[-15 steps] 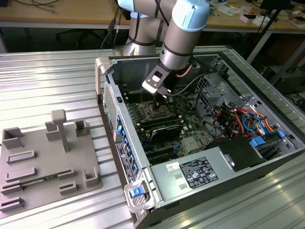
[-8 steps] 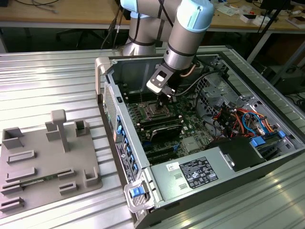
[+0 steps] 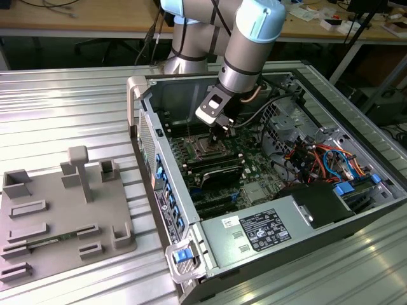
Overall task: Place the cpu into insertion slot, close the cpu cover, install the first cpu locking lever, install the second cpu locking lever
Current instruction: 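Install the first cpu locking lever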
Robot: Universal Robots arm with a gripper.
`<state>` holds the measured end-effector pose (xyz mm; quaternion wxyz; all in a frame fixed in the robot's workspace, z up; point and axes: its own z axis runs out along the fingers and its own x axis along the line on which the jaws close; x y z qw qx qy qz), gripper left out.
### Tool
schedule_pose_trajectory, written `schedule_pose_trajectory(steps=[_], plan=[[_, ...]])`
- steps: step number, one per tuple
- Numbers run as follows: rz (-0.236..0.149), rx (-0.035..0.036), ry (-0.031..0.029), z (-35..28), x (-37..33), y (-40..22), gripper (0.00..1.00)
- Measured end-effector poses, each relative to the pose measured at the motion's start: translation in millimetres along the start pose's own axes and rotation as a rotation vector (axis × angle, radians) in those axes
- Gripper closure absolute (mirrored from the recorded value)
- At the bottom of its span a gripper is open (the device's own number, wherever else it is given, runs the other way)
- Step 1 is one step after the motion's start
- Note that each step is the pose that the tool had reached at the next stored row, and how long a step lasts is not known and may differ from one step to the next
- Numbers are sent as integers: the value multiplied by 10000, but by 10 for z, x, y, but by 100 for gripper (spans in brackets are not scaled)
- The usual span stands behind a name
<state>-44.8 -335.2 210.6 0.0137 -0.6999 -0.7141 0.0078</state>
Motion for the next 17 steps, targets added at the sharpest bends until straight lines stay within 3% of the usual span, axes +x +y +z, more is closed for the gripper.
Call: schedule_pose_trajectory(steps=[4, 13, 17], plan=[[-4, -1, 2, -8, 0, 0, 89], [-55, 0, 2, -200, 2, -6, 89], [-76, 1, 0, -330, 3, -10, 89]])
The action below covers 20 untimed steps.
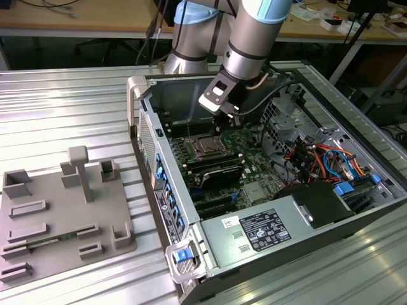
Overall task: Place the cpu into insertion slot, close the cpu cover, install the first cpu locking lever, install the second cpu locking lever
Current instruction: 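Install the first cpu locking lever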
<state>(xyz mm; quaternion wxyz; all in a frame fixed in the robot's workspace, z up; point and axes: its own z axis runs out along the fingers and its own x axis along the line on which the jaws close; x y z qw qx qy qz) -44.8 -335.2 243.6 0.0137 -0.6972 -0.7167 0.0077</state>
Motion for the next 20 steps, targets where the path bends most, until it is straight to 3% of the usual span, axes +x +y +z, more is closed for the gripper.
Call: schedule_pose_trajectory(steps=[4, 9, 12, 20], plan=[[-72, 1, -2, -177, 2, -5, 89], [-135, 2, -4, -339, 3, -10, 89], [-398, 2, -4, -359, 4, -11, 89], [-2137, 20, -59, -361, 3, -11, 89]])
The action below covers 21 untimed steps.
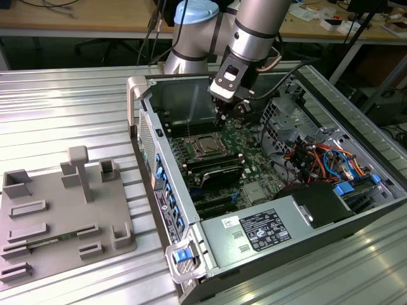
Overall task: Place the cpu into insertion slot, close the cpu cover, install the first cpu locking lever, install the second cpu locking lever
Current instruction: 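Install the first cpu locking lever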
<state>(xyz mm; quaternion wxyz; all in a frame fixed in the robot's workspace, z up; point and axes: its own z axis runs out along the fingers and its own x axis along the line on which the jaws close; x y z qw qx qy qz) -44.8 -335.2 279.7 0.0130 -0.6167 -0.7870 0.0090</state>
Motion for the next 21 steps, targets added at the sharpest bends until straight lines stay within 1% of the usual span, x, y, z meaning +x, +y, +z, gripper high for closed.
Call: schedule_pose_trajectory(steps=[3, 5, 6, 9, 14, 18, 21], plan=[[-539, 5, -17, 0, 0, 0, 89], [-1122, 11, -34, 0, 0, 0, 89], [-1301, 13, -40, 0, 0, 0, 89], [-2043, 19, -62, 0, 0, 0, 89], [-2987, 28, -90, 0, 0, -1, 89], [-3155, 26, -86, 2, 10, -41, 89], [-3267, 24, -86, 4, 25, -101, 89]])
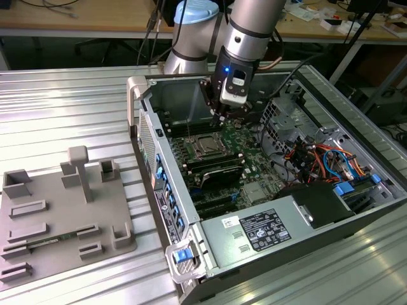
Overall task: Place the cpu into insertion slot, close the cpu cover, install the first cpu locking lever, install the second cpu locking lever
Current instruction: 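Install the first cpu locking lever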
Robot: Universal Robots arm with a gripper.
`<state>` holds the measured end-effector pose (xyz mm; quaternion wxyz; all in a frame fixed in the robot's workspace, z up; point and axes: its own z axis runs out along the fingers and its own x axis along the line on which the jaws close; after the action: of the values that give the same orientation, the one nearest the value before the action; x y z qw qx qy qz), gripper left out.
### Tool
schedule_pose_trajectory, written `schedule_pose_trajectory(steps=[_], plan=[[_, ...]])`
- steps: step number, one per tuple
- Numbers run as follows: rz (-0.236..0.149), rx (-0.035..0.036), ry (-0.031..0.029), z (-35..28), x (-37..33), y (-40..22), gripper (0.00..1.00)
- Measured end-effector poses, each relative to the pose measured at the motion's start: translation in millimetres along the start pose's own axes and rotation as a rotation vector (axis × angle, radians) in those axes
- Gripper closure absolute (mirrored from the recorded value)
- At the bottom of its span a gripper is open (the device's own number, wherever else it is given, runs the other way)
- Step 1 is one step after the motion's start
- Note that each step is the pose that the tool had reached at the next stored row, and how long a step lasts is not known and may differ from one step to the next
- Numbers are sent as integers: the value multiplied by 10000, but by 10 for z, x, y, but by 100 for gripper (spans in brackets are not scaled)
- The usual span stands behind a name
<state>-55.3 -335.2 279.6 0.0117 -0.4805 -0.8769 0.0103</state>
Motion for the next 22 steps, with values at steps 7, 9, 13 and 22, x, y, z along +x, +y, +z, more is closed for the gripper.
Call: schedule_pose_trajectory(steps=[7, 9, 13, 22], plan=[[-1076, 12, -32, 0, 13, -21, 89], [-1441, 17, -43, 0, 13, -20, 89], [-2443, 27, -73, 0, 13, -20, 89], [-4431, 48, -131, 1, 13, -20, 89]])
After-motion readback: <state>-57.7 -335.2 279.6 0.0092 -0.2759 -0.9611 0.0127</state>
